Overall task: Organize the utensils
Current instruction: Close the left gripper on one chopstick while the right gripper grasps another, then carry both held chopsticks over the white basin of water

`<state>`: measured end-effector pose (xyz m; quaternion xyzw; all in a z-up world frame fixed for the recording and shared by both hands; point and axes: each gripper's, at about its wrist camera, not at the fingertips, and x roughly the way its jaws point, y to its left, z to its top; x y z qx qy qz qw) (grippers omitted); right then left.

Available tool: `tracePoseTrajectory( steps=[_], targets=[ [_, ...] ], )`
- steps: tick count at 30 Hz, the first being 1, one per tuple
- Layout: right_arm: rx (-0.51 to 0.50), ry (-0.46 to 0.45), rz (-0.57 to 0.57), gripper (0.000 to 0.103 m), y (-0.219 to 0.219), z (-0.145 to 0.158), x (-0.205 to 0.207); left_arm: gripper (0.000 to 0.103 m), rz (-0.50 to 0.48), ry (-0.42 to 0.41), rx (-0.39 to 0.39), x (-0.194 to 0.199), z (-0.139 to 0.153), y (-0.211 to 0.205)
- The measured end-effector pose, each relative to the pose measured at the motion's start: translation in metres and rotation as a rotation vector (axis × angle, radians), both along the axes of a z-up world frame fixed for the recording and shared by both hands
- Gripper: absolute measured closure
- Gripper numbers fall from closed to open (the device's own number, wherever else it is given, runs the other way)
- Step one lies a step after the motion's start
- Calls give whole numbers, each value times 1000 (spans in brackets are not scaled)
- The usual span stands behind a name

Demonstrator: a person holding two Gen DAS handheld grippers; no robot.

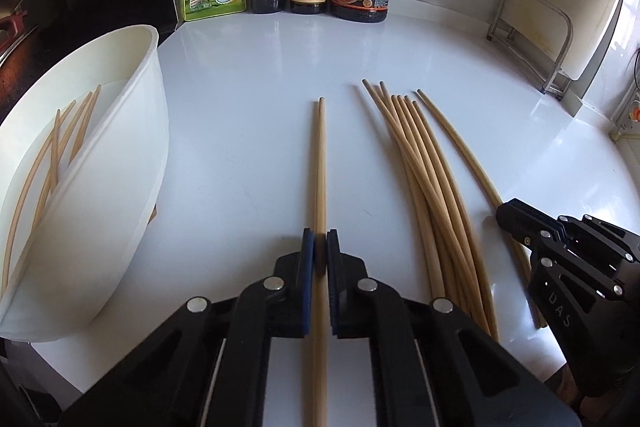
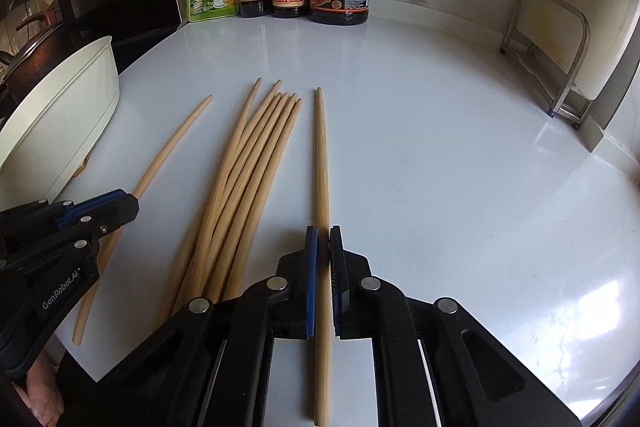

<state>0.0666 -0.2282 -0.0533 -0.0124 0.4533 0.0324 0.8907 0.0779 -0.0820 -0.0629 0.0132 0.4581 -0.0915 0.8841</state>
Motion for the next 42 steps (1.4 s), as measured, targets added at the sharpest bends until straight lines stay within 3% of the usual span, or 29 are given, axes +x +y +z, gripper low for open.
tracePoseTrajectory(
  steps=[5, 17, 24, 28, 35, 42],
  targets=[
    [84, 7, -21, 97, -10, 1, -2, 96, -12, 34, -45, -3, 1, 2],
    [91, -62, -58, 97, -8, 24, -14, 96, -41, 31, -58, -7, 8, 5],
    [149, -84, -128, 97, -7, 41, -25, 96, -104, -32, -62, -18, 35, 10],
    [173, -111, -136, 97, -2, 57, -29, 96, -113, -47, -105, -22, 52, 18],
    [222, -147, -92, 97, 25, 82, -24, 96, -83, -91, -180, -31, 87, 59],
    [252, -165, 34, 97, 91, 104, 0, 96, 28, -179, -208, -24, 121, 133]
  ],
)
